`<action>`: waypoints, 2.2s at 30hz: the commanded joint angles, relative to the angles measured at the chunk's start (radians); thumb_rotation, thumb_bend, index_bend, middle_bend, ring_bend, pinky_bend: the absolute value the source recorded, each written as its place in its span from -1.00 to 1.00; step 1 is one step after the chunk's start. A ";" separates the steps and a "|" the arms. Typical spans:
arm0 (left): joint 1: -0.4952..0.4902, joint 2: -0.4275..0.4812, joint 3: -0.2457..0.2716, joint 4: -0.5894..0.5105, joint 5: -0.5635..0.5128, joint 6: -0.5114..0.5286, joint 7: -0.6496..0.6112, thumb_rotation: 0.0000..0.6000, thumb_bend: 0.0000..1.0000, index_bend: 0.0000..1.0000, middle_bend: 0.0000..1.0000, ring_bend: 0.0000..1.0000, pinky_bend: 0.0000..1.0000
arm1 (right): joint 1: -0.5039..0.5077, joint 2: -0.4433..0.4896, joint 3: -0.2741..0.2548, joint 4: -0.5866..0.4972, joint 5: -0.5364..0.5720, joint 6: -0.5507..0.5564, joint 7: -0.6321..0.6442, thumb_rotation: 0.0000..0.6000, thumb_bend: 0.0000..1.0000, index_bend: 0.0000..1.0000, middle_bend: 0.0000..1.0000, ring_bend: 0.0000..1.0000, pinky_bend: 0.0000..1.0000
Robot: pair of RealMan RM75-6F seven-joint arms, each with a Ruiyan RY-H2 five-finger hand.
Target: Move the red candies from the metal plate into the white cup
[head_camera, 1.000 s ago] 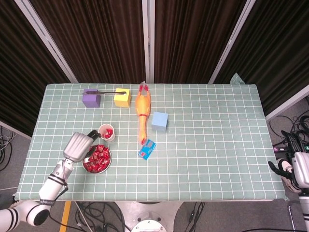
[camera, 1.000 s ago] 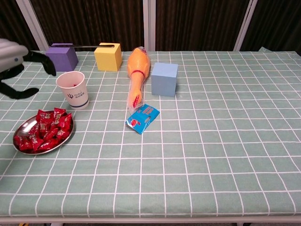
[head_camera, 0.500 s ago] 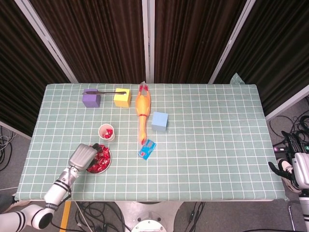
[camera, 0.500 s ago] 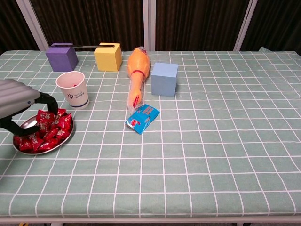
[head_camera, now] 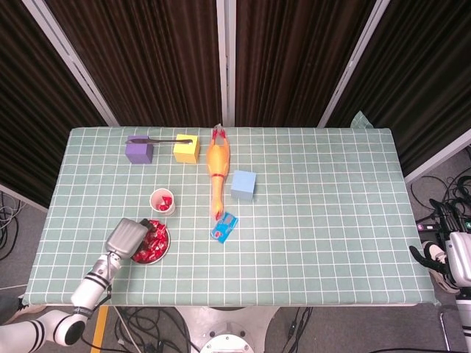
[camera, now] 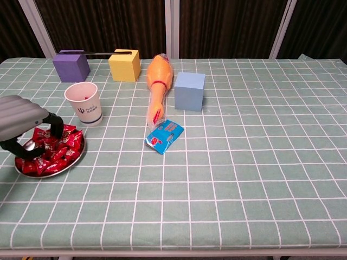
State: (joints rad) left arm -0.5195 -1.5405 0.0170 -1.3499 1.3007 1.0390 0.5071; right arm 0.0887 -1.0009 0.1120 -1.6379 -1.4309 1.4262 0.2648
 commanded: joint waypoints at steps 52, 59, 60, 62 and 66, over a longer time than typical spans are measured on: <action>-0.147 0.109 -0.217 -0.097 -0.061 -0.061 -0.149 1.00 -0.07 0.33 0.42 0.86 1.00 | 0.002 -0.005 0.004 0.023 0.012 -0.011 0.029 1.00 -0.69 -0.97 -0.80 -0.96 -0.24; -0.181 0.052 -0.203 -0.026 -0.125 -0.093 -0.070 1.00 -0.07 0.19 0.30 0.86 1.00 | 0.000 -0.004 0.004 0.027 0.020 -0.014 0.030 1.00 -0.69 -0.97 -0.80 -0.97 -0.24; -0.181 0.049 -0.199 -0.023 -0.126 -0.092 -0.065 1.00 -0.07 0.15 0.25 0.86 1.00 | 0.001 -0.005 0.004 0.027 0.021 -0.015 0.030 1.00 -0.69 -0.97 -0.80 -0.97 -0.24; -0.181 0.044 -0.189 -0.020 -0.128 -0.089 -0.053 1.00 -0.08 0.08 0.17 0.86 1.00 | 0.001 -0.005 0.004 0.027 0.021 -0.017 0.030 1.00 -0.69 -0.97 -0.80 -0.96 -0.24; -0.170 0.050 -0.174 -0.033 -0.121 -0.059 -0.034 1.00 -0.10 -0.20 -0.08 0.82 1.00 | 0.002 -0.004 0.005 0.025 0.021 -0.016 0.029 1.00 -0.69 -0.97 -0.80 -0.96 -0.24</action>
State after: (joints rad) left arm -0.6954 -1.4940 -0.1630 -1.3755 1.1763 0.9680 0.4680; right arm 0.0904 -1.0051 0.1174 -1.6126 -1.4104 1.4104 0.2937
